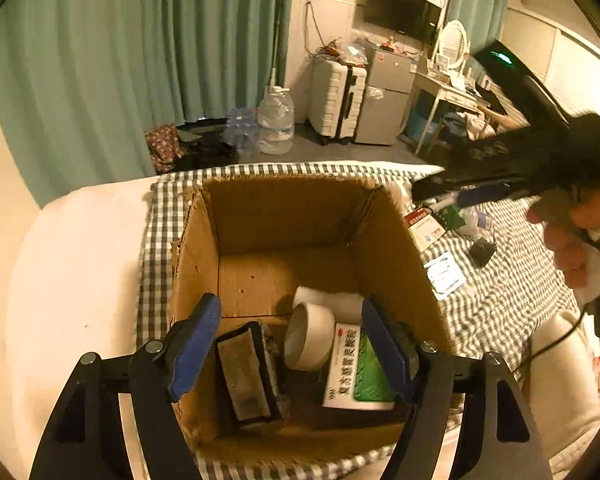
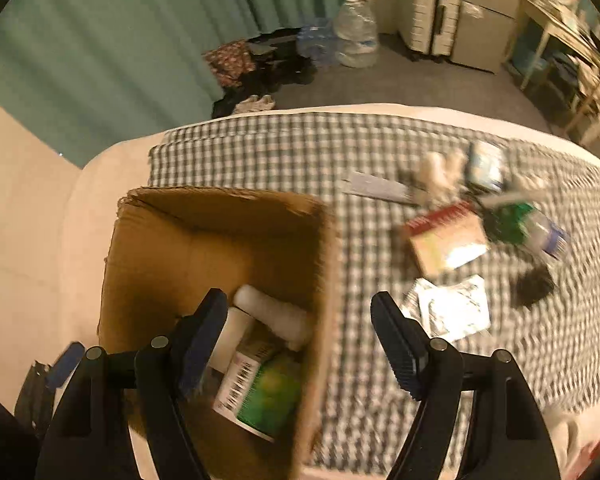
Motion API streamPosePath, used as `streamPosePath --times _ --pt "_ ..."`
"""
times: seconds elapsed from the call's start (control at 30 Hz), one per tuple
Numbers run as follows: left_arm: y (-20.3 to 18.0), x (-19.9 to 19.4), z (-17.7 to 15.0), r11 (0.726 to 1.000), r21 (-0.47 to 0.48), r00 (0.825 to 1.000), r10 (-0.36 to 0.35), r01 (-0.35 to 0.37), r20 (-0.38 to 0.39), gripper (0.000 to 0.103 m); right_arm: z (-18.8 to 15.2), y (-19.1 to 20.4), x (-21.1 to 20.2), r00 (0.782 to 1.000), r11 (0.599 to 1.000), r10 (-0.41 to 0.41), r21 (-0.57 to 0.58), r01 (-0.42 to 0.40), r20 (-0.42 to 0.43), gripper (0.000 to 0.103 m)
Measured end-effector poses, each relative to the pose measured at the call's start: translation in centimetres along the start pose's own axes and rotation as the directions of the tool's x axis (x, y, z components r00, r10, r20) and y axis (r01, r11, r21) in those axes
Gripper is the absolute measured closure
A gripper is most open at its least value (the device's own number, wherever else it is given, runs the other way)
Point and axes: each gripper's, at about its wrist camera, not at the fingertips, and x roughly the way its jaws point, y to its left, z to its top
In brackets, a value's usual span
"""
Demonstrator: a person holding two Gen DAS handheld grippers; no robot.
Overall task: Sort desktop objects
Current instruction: 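Carry the white cup and tape roll to the cardboard box and release them, then grasp the Amoxicillin box with the left tool while the right tool grasps the clear floss jar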
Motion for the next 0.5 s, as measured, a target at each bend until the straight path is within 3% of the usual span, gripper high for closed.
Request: streamPosePath --times 0.07,0.17,0.23,0.37,0.5 --pt "-1.1 -1.3 0.6 1.0 -0.014 1.0 0.009 -0.008 0.014 0.015 -0.6 -1.6 -2.4 1.0 1.0 -0.012 0.016 0.012 0.019 0.029" --pt "-4.4 -3.7 1.5 0.997 0.01 0.996 0.074 -0.074 0.042 0.012 -1.6 -4.5 -6.4 0.998 0.999 -0.029 0.033 0.028 0.052 0.029" --pt "-6.6 -4.9 2.2 0.996 0.011 0.995 0.09 -0.091 0.039 0.0 -2.2 -6.6 -9.4 0.995 0.998 -0.055 0.032 0.053 0.079 0.029" --pt "-10.8 -6.8 2.8 0.995 0.003 0.993 0.099 -0.1 0.058 0.0 -3.6 -11.4 -14.1 0.974 0.986 -0.168 0.028 0.165 0.151 0.017" --pt "-15.7 -6.0 3.4 0.991 0.043 0.99 0.128 -0.13 0.052 0.0 -5.0 -17.2 -14.9 0.966 0.98 -0.198 0.052 0.191 0.166 0.017"
